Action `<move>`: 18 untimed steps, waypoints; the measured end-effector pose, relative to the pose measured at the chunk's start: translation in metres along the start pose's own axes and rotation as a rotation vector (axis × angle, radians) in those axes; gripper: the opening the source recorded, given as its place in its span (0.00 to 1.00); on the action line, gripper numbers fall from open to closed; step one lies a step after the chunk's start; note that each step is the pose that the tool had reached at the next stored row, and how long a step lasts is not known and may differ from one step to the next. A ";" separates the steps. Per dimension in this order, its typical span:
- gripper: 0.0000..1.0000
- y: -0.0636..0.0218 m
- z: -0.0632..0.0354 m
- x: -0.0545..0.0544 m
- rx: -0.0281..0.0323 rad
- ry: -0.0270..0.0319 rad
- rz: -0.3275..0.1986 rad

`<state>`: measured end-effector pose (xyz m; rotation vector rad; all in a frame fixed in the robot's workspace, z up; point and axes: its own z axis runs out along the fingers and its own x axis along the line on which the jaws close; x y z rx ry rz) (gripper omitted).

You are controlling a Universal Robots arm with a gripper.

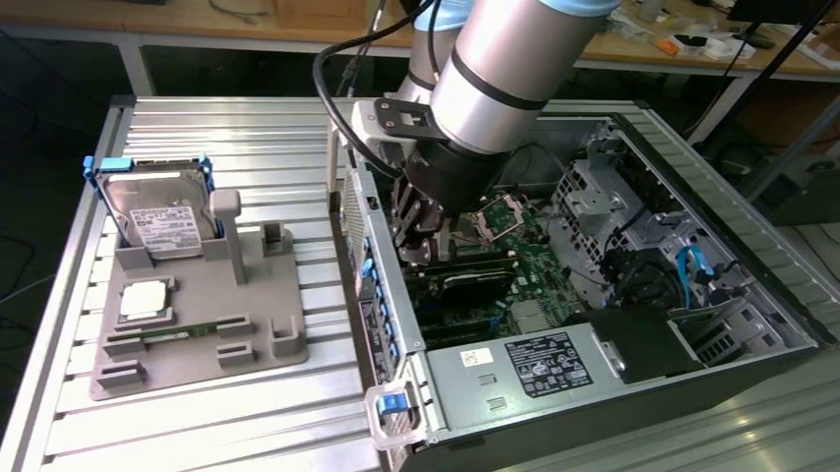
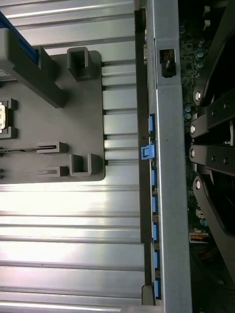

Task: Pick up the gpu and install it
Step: 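Press down on the gpu until it lock into place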

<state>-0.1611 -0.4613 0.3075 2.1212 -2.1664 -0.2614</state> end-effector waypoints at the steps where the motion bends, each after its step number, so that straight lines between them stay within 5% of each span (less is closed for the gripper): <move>1: 0.11 -0.0002 0.0011 0.000 -0.0004 0.0004 0.000; 18: 0.11 -0.0035 0.0026 -0.001 -0.0035 0.0015 0.001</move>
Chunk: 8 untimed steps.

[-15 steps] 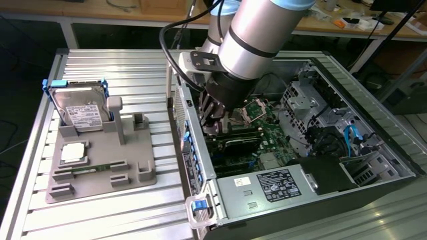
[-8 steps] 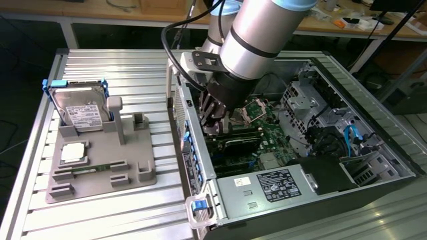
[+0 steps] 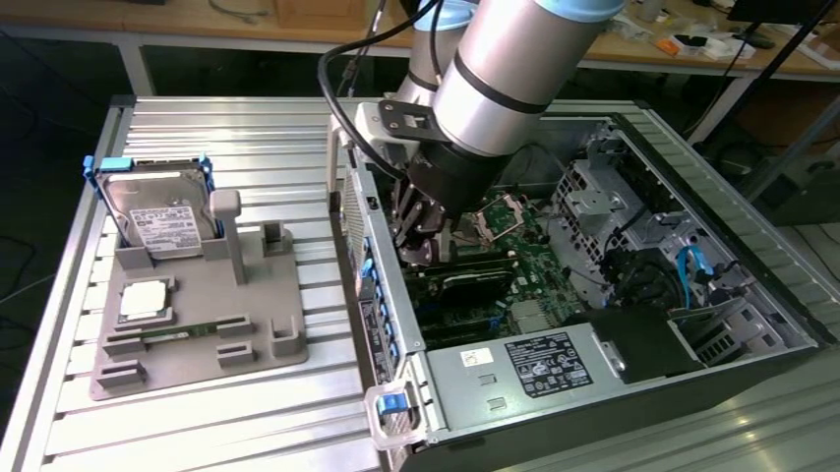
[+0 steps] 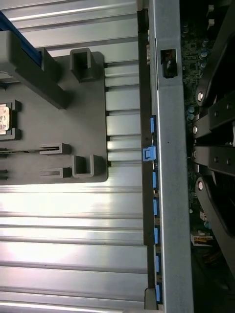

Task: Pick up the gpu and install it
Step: 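Press down on the gpu until it lock into place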

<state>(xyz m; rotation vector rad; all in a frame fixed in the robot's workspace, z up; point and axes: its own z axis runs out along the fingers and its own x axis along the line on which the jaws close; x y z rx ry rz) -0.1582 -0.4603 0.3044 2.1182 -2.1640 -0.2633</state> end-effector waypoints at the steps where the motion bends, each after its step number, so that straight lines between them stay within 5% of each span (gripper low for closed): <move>1: 0.11 0.0001 -0.0005 0.000 -0.0001 0.0006 0.000; 8: 0.11 0.0012 -0.0055 -0.001 -0.0004 0.0016 0.000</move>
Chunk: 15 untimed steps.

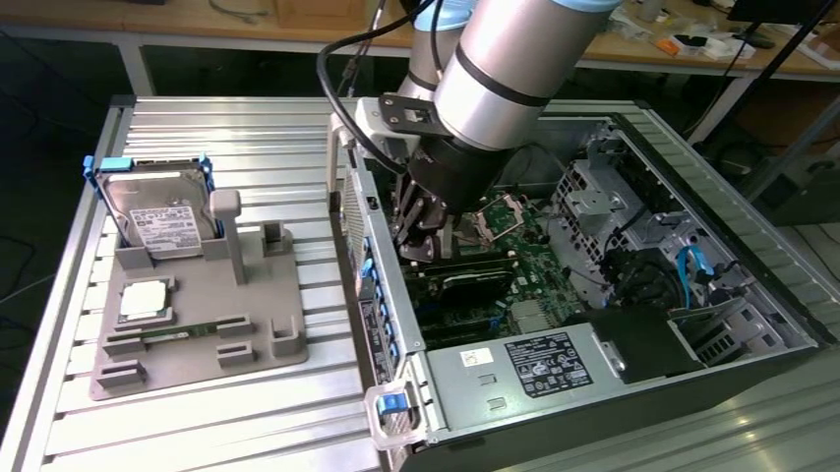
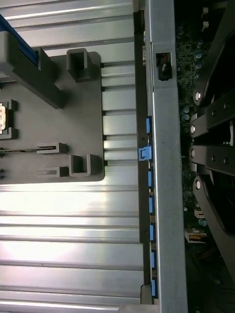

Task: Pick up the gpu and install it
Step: 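Press down on the gpu until it lock into place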

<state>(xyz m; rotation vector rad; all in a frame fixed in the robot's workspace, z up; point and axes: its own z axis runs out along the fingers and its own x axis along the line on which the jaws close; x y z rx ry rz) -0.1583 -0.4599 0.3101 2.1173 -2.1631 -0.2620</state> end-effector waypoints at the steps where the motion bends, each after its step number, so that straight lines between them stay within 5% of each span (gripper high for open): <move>1: 0.11 0.0000 0.0000 0.000 -0.0001 0.0000 0.000; 7: 0.11 0.0007 -0.0002 0.000 0.0004 0.0005 0.000; 13: 0.11 0.0081 0.0013 0.000 0.0211 0.0001 -0.001; 15: 0.11 0.0081 0.0014 0.000 0.0217 0.0000 -0.001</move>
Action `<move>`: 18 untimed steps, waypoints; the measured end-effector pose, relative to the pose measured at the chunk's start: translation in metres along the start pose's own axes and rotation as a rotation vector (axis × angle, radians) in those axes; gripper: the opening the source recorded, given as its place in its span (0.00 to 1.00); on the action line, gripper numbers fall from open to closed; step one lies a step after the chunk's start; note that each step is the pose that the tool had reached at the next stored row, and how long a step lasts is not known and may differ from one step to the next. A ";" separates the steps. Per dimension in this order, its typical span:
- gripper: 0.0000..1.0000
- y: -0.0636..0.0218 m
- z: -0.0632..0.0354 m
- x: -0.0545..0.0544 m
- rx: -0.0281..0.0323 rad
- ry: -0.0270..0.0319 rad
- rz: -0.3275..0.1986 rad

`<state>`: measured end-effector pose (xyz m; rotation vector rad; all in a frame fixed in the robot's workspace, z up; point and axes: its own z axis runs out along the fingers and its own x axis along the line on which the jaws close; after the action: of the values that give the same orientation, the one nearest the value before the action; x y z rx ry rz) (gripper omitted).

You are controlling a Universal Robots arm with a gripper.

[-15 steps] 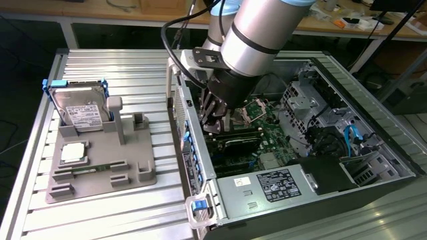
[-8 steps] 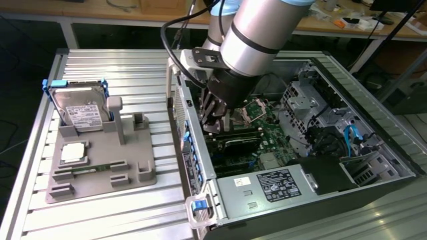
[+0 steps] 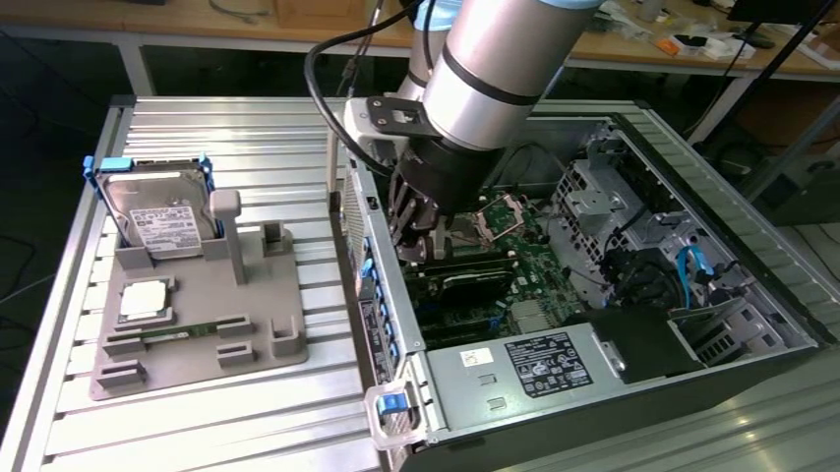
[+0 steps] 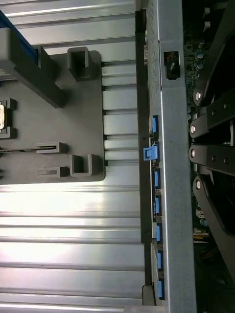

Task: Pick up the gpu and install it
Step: 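Press down on the gpu until it lock into place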

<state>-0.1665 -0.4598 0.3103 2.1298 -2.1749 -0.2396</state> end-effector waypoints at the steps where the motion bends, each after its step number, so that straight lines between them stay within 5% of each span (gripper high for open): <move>1: 0.11 0.0000 0.0000 0.000 0.0001 0.0000 0.000; 15: 0.11 -0.0096 -0.0013 -0.001 0.0003 0.0019 0.000; 18: 0.11 -0.0100 -0.0014 -0.002 0.0057 0.0029 0.000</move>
<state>-0.1564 -0.4585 0.3100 2.1315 -2.1769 -0.2304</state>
